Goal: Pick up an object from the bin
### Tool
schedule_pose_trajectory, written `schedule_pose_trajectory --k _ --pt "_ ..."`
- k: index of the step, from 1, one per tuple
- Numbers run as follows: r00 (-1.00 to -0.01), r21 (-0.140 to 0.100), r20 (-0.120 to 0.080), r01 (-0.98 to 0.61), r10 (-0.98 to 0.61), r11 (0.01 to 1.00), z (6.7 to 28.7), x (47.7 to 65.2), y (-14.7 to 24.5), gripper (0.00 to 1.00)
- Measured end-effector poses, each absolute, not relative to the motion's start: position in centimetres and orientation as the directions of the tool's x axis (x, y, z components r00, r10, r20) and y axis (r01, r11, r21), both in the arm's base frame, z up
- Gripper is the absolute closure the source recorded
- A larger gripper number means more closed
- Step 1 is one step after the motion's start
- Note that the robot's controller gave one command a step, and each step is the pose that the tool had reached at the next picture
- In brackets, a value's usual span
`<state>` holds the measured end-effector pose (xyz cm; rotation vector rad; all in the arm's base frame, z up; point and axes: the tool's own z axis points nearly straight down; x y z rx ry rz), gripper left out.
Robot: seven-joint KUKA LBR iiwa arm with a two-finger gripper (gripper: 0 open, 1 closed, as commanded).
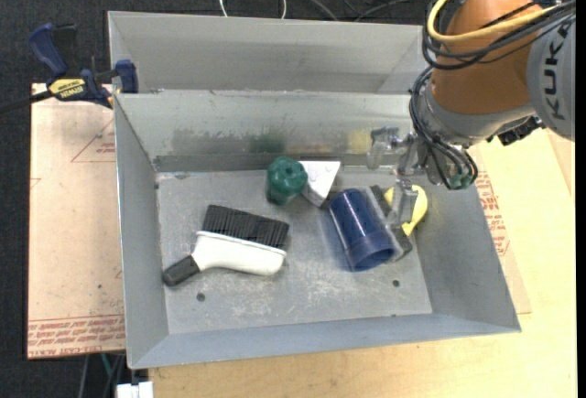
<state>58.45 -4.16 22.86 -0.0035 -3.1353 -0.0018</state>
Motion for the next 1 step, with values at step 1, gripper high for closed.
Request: schedule_pose_trajectory --k 1 --pt "-1.000 0.001 -0.002 0.000 0.000 1.000 23.37 58.58 -4.12 0.00"
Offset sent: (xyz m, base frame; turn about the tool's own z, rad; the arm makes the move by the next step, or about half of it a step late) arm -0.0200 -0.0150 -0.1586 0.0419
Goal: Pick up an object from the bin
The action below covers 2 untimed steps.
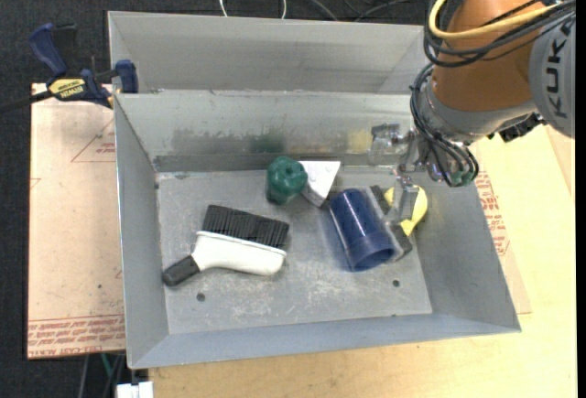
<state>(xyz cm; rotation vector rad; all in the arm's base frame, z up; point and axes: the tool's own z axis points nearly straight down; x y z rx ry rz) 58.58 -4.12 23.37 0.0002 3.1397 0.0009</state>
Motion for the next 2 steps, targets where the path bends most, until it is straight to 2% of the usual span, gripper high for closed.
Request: schedule_pose_trajectory --k 1,2 --pt "-0.999 0.005 0.003 0.041 0.041 0.999 9.6 57.1 -5.4 0.00" --pt "-0.999 0.002 -0.009 0.038 0.038 0.999 11.6 57.3 -5.2 0.00"
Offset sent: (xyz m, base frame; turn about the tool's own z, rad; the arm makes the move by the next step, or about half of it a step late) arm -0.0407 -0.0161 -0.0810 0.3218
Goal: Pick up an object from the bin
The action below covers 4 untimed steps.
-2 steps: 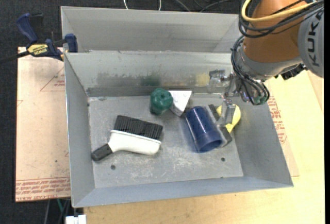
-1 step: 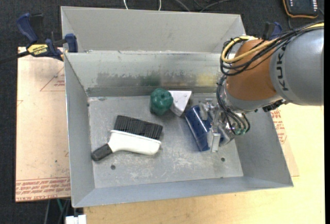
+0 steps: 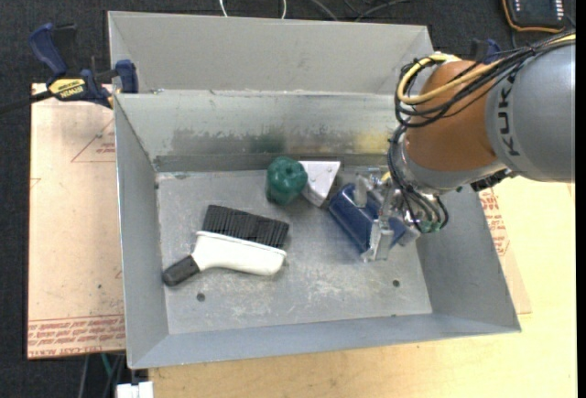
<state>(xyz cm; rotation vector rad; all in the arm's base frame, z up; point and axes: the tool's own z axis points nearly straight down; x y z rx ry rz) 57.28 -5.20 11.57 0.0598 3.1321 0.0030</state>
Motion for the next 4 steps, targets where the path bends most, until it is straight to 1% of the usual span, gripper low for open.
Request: schedule_pose_trajectory --k 1,2,3,4 --pt "-0.930 0.015 -0.015 0.367 0.367 0.930 10.6 58.1 -7.1 0.00" --pt "-0.972 0.011 -0.053 0.228 0.228 0.974 8.4 57.9 -8.8 0.00" --pt "-0.758 0.045 -0.003 0.652 0.653 0.757 8.1 59.9 -6.9 1.00" --pt "-0.758 0.045 -0.003 0.652 0.653 0.757 8.1 59.9 -6.9 1.00"
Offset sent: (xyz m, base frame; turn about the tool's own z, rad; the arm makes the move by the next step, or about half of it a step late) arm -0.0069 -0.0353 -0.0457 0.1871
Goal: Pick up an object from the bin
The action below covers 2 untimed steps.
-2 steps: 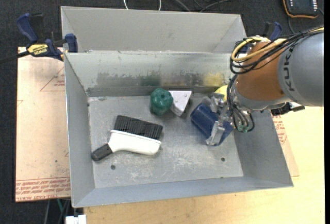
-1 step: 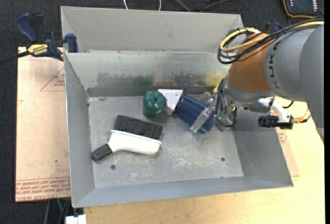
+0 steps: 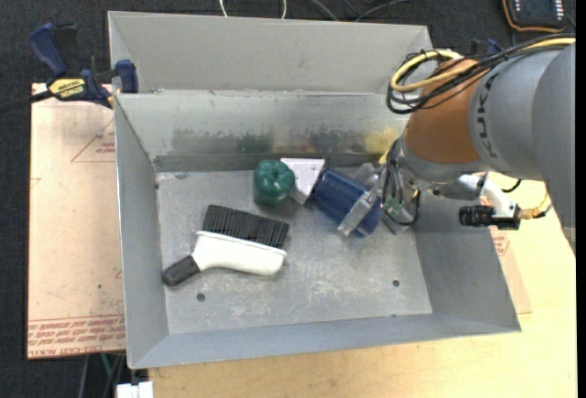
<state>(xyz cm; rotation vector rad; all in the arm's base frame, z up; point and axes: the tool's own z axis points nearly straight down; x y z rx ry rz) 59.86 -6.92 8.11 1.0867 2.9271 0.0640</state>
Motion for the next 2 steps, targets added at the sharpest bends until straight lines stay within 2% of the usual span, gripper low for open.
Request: schedule_pose_trajectory --k 1,2 --pt "-0.757 0.036 -0.001 0.653 0.653 0.757 10.1 59.5 -7.2 1.00" --pt "-0.758 0.037 -0.002 0.652 0.653 0.757 13.4 59.5 -7.1 1.00"
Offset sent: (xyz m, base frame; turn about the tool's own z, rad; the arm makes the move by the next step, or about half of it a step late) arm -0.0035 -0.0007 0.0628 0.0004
